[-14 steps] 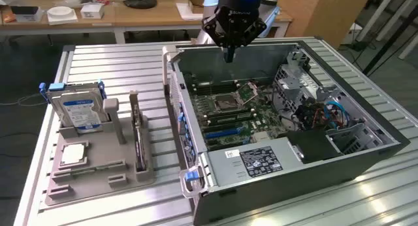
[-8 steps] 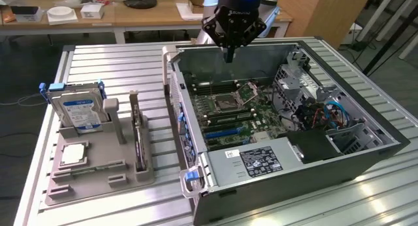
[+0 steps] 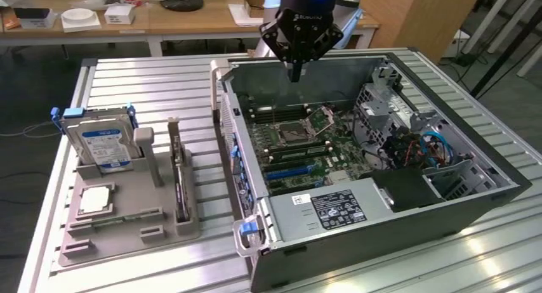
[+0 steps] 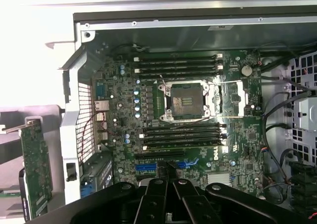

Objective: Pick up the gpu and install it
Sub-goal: 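Reach for the gpu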

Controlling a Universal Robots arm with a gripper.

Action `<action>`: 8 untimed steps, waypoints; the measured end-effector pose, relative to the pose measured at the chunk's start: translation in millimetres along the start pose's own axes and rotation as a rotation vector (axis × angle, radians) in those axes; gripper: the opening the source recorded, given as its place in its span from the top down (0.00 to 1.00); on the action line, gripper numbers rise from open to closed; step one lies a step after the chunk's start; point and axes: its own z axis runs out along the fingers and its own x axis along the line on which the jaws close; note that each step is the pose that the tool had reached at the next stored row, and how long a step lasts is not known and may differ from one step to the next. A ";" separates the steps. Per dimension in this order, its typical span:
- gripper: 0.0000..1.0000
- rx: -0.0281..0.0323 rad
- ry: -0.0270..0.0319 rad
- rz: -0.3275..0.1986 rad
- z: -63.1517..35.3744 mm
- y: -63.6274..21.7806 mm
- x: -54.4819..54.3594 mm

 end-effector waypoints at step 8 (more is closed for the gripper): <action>0.89 -0.0002 -0.0001 0.000 1.1 -0.2 1.9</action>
